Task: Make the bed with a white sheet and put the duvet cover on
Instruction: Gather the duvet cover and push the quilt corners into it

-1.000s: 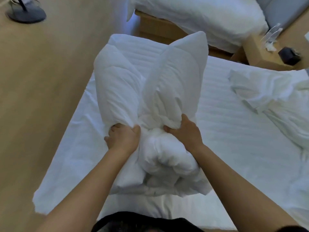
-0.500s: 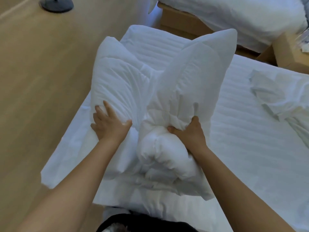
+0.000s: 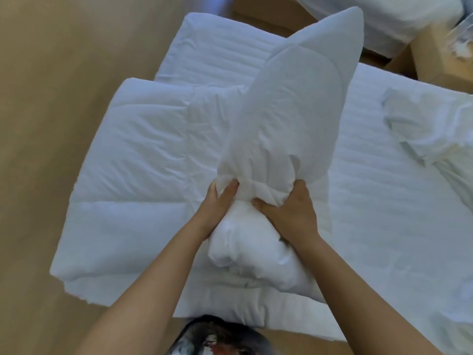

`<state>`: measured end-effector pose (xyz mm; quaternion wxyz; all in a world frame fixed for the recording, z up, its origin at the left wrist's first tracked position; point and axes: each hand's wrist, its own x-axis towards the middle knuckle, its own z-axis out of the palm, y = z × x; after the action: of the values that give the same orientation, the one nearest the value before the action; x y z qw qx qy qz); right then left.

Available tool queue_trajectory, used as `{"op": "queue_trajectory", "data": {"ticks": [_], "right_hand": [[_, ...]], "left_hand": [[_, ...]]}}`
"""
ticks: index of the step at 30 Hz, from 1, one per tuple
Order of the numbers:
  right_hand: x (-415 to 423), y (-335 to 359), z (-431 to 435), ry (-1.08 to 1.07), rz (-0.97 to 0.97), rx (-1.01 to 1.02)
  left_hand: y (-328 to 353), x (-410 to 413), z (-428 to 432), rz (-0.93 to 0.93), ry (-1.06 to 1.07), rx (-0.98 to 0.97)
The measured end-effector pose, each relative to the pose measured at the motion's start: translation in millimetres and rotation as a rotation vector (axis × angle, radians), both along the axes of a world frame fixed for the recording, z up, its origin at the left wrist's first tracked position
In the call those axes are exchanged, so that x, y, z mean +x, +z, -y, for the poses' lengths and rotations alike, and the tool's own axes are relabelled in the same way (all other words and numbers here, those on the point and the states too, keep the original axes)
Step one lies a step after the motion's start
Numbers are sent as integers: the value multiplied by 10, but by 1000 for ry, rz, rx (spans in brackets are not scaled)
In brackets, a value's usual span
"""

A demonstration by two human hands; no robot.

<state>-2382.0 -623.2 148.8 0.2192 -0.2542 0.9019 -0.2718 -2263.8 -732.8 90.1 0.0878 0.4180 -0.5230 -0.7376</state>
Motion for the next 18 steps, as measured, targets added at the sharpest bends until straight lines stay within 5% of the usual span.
{"op": "queue_trajectory", "data": {"ticks": [12, 18], "right_hand": [[-1112, 117, -1112, -140, 153, -145], [-2274, -191, -2306, -232, 177, -54]], "left_hand": [[185, -1217, -879, -87, -131, -116], [-27, -2201, -1969, 131, -480, -341]]}}
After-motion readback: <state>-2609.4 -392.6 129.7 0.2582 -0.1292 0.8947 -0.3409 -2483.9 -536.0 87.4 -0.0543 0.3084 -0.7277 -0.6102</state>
